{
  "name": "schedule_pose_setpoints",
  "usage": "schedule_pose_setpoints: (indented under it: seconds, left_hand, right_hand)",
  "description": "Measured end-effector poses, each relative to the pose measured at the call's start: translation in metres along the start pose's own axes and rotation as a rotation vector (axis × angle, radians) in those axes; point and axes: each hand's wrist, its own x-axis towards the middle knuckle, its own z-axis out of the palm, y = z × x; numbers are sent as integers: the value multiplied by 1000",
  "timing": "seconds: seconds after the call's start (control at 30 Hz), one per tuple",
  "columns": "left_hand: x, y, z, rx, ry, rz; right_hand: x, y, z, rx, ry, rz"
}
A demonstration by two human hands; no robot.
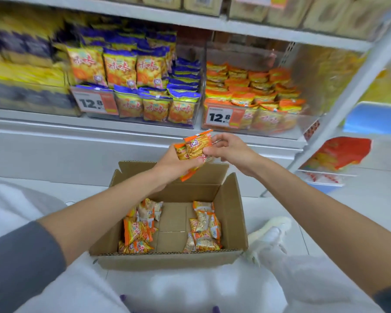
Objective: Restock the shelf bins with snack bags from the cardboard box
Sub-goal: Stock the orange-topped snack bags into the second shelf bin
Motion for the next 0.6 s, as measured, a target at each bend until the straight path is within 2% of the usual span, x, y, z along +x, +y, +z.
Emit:
schedule_pose_setpoints:
  seconds: [0.1, 0.2, 0.27, 0.37, 0.47, 0.6]
  left_hand:
    - [-1, 21, 10, -9, -38, -31]
    - [0, 40, 17, 18, -103, -35]
    - [1, 53, 23, -48, -151, -29]
    - [6, 71, 35, -198, -144, -3]
    - [14, 84, 46, -194, -187, 27]
    - [29, 100, 57, -161, -262, 58]
  right_hand:
    - [-8, -8, -16, -50, 42, -48]
    - [-17, -16, -35, -104, 63, -195]
    - [-20, -21, -45, -164, 72, -276]
    - [-20, -23, -55, -86, 174, -236]
    - [-16, -17, -69, -9, 164, -210]
    - [-11, -16, -112, 110, 316, -216]
